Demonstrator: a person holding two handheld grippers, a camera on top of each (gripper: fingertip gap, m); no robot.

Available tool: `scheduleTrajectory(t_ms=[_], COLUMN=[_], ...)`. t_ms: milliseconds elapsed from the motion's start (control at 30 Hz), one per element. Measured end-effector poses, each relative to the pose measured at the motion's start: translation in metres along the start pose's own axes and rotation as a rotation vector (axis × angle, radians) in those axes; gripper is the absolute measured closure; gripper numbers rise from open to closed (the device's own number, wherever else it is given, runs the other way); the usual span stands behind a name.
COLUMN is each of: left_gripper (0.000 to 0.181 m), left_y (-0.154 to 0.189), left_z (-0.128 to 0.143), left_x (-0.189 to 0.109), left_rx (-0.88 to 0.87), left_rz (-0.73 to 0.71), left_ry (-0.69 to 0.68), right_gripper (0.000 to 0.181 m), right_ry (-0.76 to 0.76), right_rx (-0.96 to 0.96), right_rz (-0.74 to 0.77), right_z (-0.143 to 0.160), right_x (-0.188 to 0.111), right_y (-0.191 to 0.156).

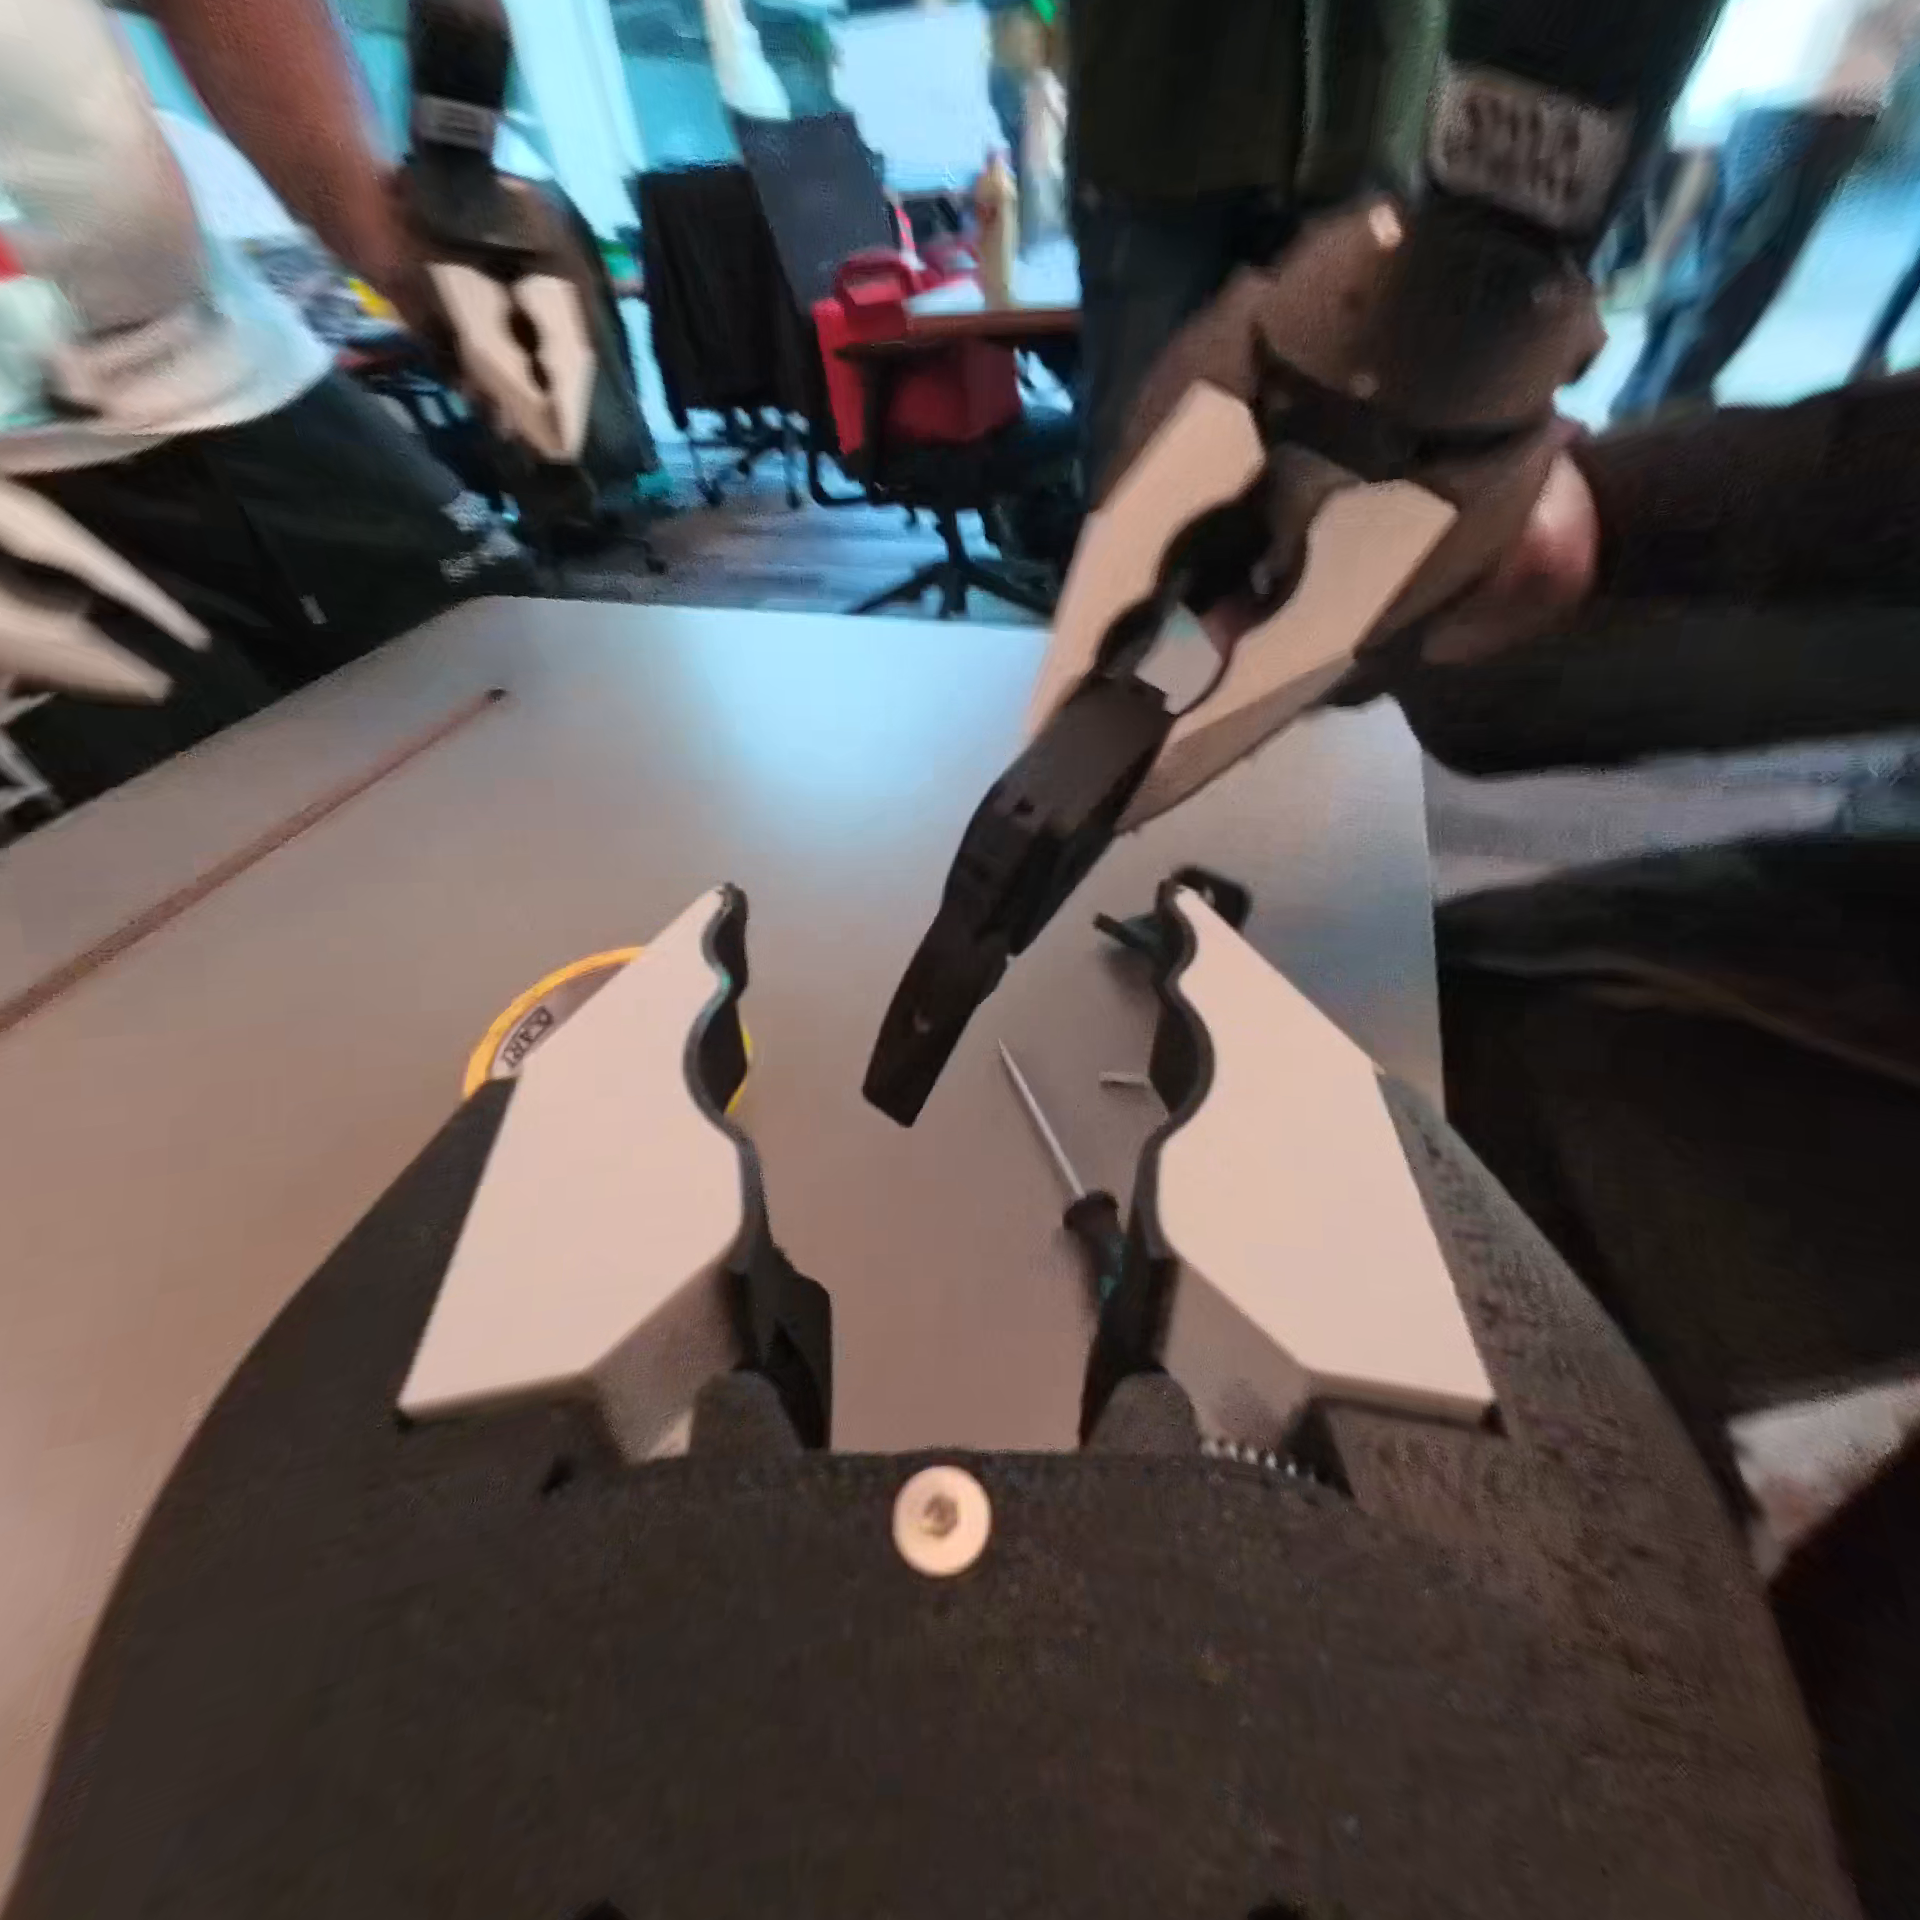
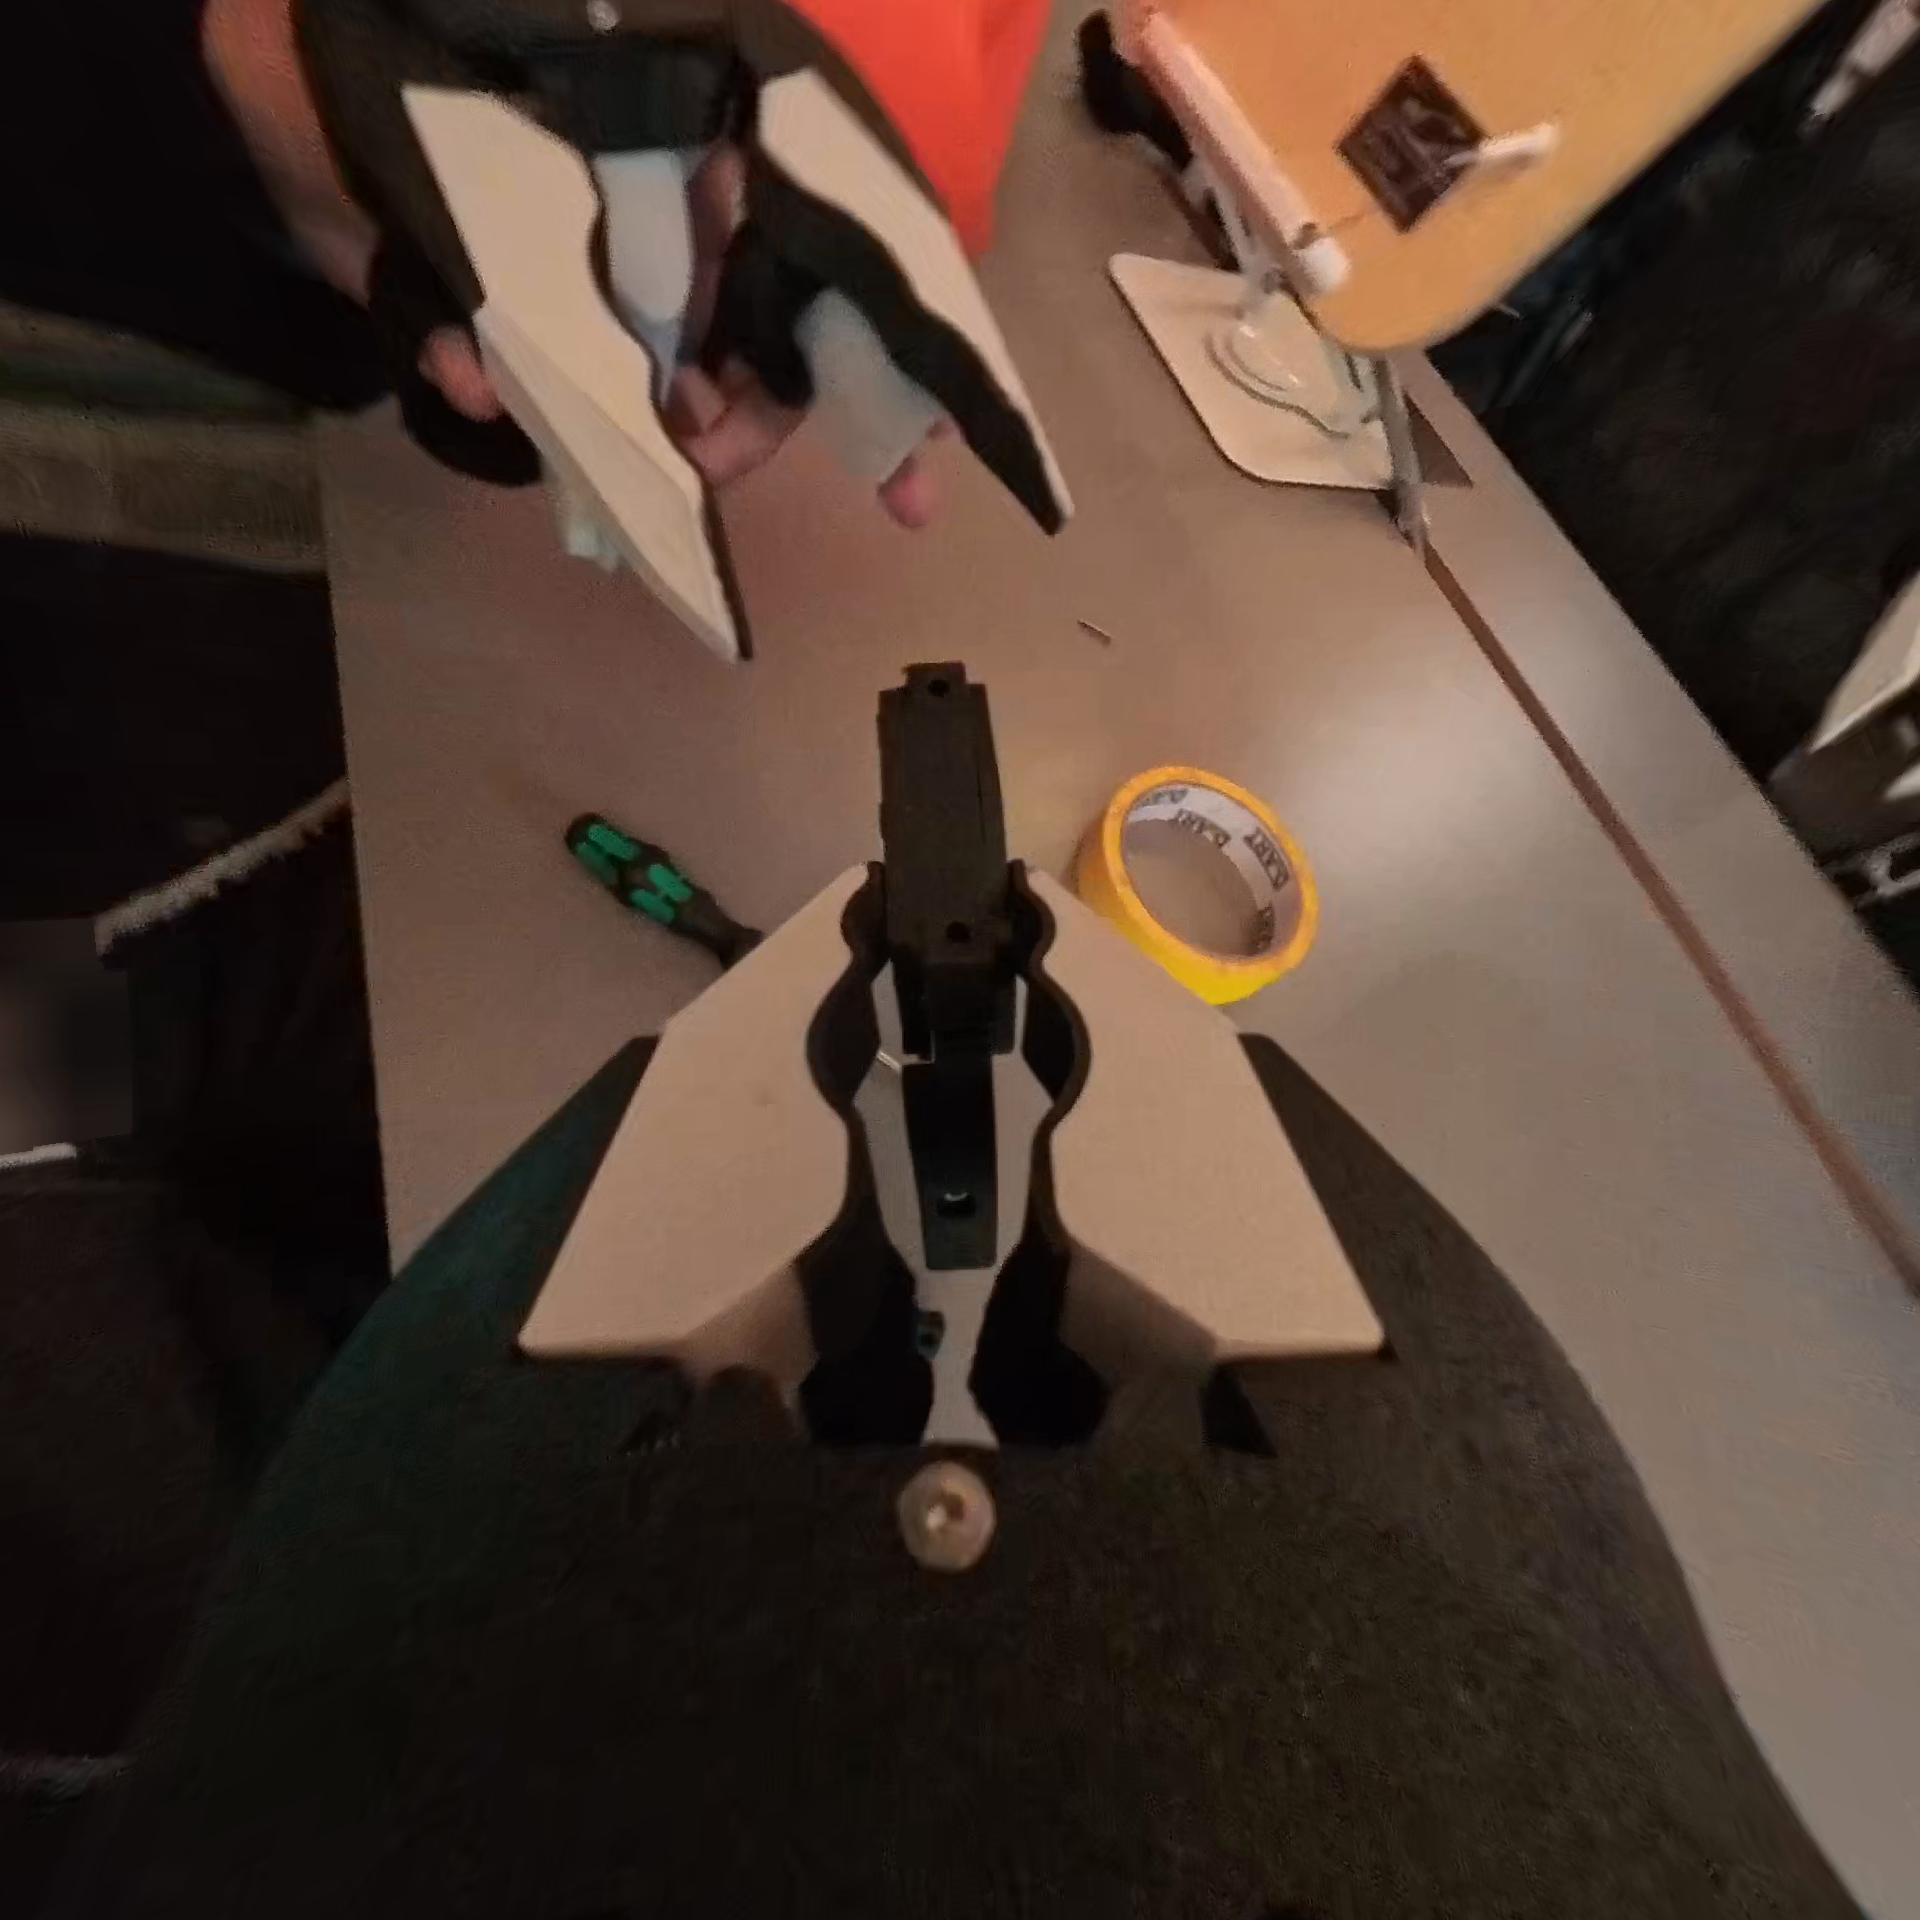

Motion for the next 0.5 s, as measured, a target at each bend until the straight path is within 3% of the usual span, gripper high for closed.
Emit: scheduleTrajectory(t_ms=[100, 200, 367, 433, 500], left_gripper=[0.109, 0.154, 0.159, 0.159, 0.159], left_y=[0.009, 0.019, 0.029, 0.028, 0.025], left_z=[0.003, 0.010, 0.008, 0.009, 0.008], left_x=[0.009, 0.015, 0.019, 0.022, 0.026], left_rx=[0.031, 0.103, 0.144, 0.154, 0.126], left_rz=[0.095, 0.189, 0.244, 0.260, 0.268], left_ry=[-0.104, -0.189, -0.195, -0.162, -0.129], right_gripper=[0.160, 0.160, 0.158, 0.132, 0.131], right_ry=[0.004, -0.014, 0.076, 0.116, 0.118], right_rx=[-0.186, -0.203, 0.015, 0.119, 0.148], right_rz=[-0.081, -0.132, -0.289, -0.328, -0.370], right_z=[-0.016, -0.019, -0.009, 0.004, 0.014], right_x=[0.009, 0.013, 0.006, 0.006, 0.010], right_y=[-0.017, -0.023, -0.020, -0.015, -0.014])
Point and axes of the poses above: each gripper's, where its closed fingertips meet, x out along the fingers, z out of its underside, y = z × x across the jaws, the point moved 7 cm from there along -x, back along the fingers, and after that the axes turned 8 degrees about z, right-handed, at the moved point
